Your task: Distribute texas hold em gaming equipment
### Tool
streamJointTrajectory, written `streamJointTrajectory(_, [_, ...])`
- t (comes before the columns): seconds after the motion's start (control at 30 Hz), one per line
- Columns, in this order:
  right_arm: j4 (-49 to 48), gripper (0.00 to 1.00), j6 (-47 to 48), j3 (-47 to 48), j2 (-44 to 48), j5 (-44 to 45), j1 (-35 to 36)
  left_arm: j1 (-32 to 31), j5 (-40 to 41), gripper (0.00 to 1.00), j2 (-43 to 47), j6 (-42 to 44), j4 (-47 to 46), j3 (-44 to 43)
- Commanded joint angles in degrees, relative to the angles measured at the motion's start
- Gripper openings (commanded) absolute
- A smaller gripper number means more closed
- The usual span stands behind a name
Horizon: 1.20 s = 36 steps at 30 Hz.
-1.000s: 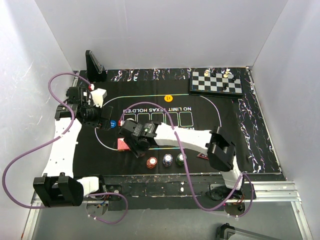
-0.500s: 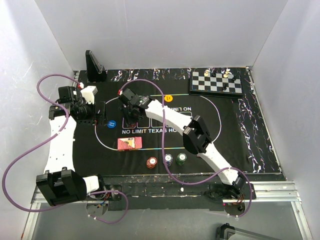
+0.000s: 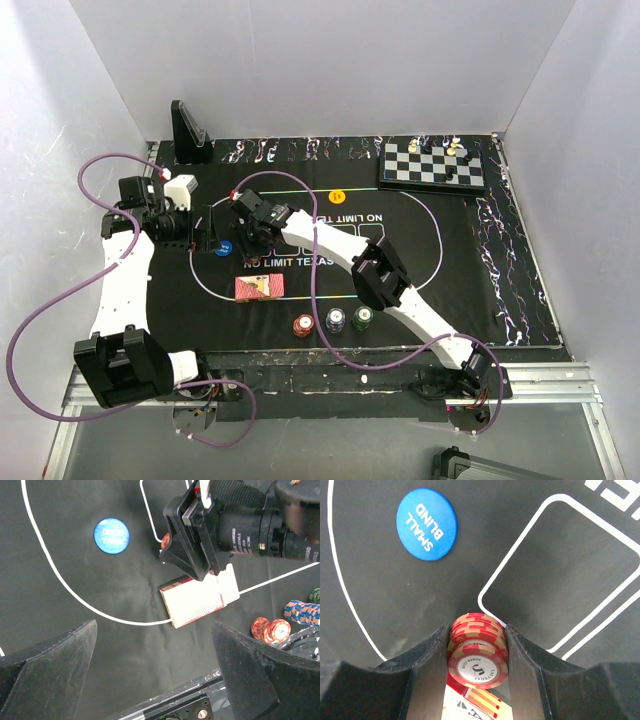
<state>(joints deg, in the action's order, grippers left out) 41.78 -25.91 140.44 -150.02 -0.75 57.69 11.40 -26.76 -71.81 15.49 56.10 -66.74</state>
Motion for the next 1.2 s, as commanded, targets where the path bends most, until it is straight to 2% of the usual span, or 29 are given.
streamJointTrajectory(0.0, [-4.7,0.33,-2.2,3.1,-1.5,0.0,-0.9,1.1,-3.1,1.00,0.5,0.9,-1.4,1.1])
streamJointTrajectory(0.17, [-6.3,0.37,-2.8,4.7,-3.4,-0.1,-1.0,1.7,-3.8,1.00,0.7,1.7,-0.8,1.6])
streamJointTrajectory(0.23, [-6.4,0.42,-3.1,4.9,-4.0,-0.5,-1.0,2.0,-4.0,1.00,0.7,1.9,-0.7,1.8])
streamJointTrajectory(0.3, [-6.2,0.53,-3.6,4.7,-4.3,-1.2,-1.0,2.0,-4.3,1.00,0.5,2.0,-0.4,1.9])
streamJointTrajectory(0.4, [-6.0,0.58,-4.1,3.9,-4.2,-2.1,-1.1,2.1,-4.7,1.00,0.6,2.0,-0.1,1.7])
streamJointTrajectory(0.53, [-6.1,0.62,-3.4,2.4,-2.6,-1.8,-1.4,2.1,-4.6,1.00,0.8,2.0,0.2,1.7])
streamJointTrajectory(0.73, [-5.0,0.76,-1.0,2.4,1.8,0.0,-2.8,2.3,-4.2,1.00,1.4,2.2,0.9,1.8])
streamJointTrajectory(0.83, [-3.8,0.79,0.8,0.6,6.2,2.1,-4.1,2.4,-3.6,1.00,1.8,2.1,1.2,1.5])
streamJointTrajectory(0.97, [-3.4,0.84,3.2,-9.8,15.7,4.7,-4.4,2.8,-3.5,1.00,2.2,2.0,2.3,0.2])
streamJointTrajectory(1.17, [-7.1,0.88,3.6,-32.6,32.8,5.6,-1.5,2.8,-3.6,1.00,3.2,2.2,3.7,-1.1])
